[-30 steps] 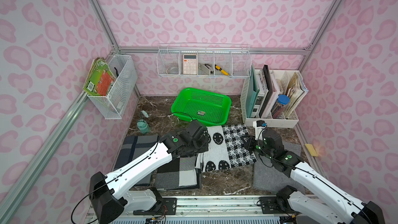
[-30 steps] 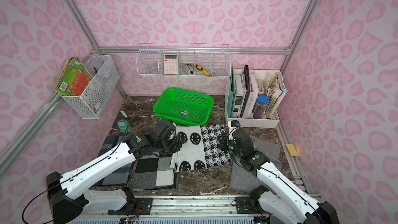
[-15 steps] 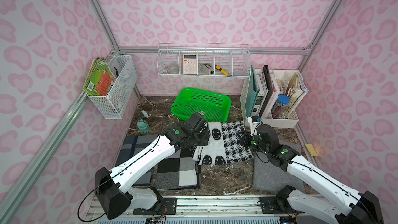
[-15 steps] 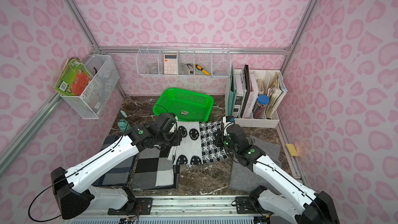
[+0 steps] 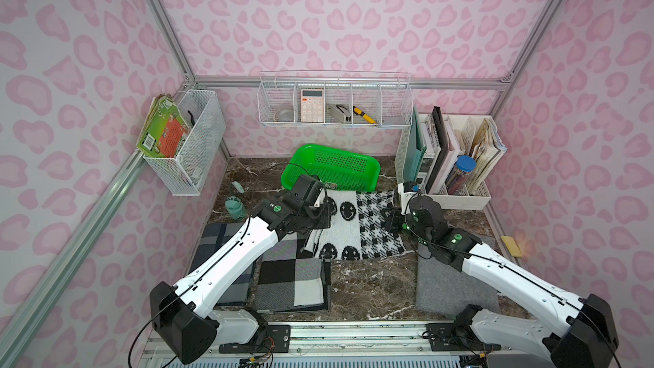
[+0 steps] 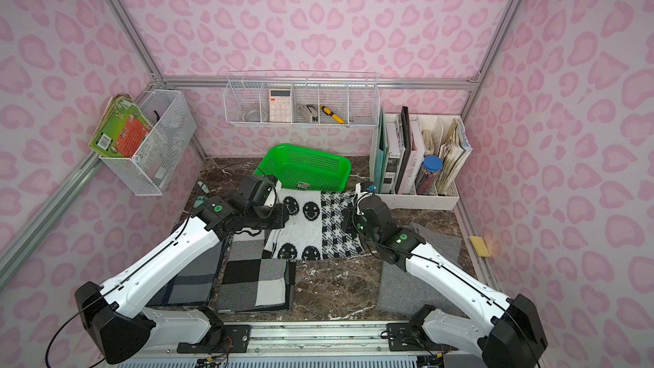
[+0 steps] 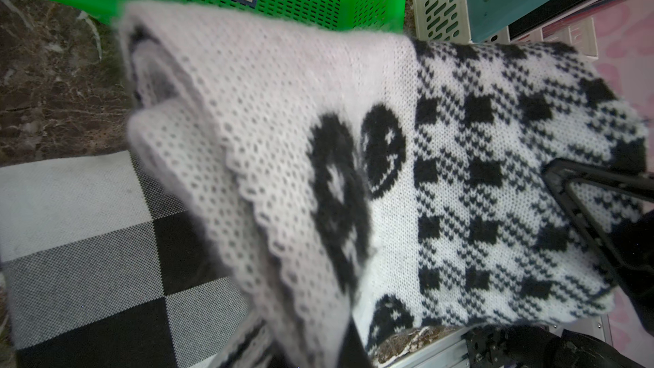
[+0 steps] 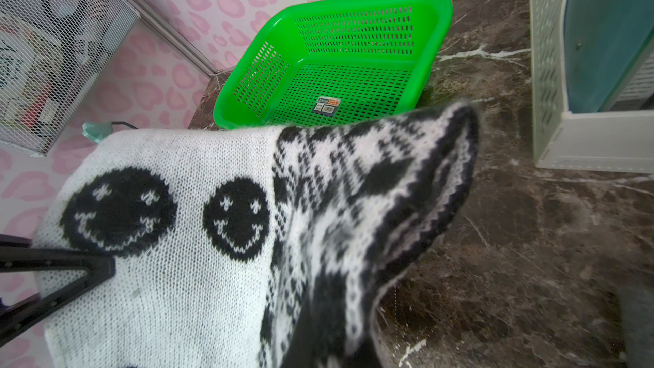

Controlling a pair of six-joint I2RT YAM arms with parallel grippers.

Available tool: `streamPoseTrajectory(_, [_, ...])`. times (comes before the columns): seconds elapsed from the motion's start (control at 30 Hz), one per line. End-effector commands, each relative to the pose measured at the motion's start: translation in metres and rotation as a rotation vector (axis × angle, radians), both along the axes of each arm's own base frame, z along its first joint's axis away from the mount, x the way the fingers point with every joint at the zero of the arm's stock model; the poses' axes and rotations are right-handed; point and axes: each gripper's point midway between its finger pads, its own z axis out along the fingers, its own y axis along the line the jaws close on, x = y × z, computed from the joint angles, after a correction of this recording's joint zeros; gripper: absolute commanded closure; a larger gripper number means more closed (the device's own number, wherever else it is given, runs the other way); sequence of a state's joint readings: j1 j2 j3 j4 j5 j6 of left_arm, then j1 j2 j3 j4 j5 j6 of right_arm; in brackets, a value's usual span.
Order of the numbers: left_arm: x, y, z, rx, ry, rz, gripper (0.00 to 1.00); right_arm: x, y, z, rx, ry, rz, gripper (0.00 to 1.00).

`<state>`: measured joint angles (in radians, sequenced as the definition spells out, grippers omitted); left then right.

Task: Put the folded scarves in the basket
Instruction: Place the scarf in the basket.

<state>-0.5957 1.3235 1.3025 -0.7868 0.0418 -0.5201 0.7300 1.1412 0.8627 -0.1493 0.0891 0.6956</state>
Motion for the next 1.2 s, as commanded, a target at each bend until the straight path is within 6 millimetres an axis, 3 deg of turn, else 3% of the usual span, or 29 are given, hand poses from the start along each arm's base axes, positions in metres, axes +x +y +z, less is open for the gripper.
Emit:
streamPoseTrajectory(0.0, [0.011, -0.004, 0.015, -0.036, -0.058, -0.04, 1.0, 0.008, 0.003, 0.013, 0.013, -0.033, -0.029, 1.0])
streamPoseTrajectory(0.77, [0.079, 0.02, 0.068, -0.142, -0.21, -0.073, 1.0, 0.061, 0.042, 0.031, -0.09, -0.066, -0.073, 1.0])
streamPoseTrajectory(1.0, [0.107, 0.029, 0.074, -0.139, -0.214, -0.07, 1.0, 0.087, 0.049, 0.035, -0.132, -0.105, -0.127, 1.0])
streamPoseTrajectory(1.13, [0.129, 0.038, 0.069, -0.121, -0.214, -0.053, 1.0, 0.107, 0.049, 0.027, -0.157, -0.094, -0.157, 1.0])
streamPoseTrajectory(1.17, [0.134, 0.042, 0.067, -0.119, -0.21, -0.045, 1.0, 0.115, 0.051, 0.036, -0.142, -0.107, -0.165, 1.0])
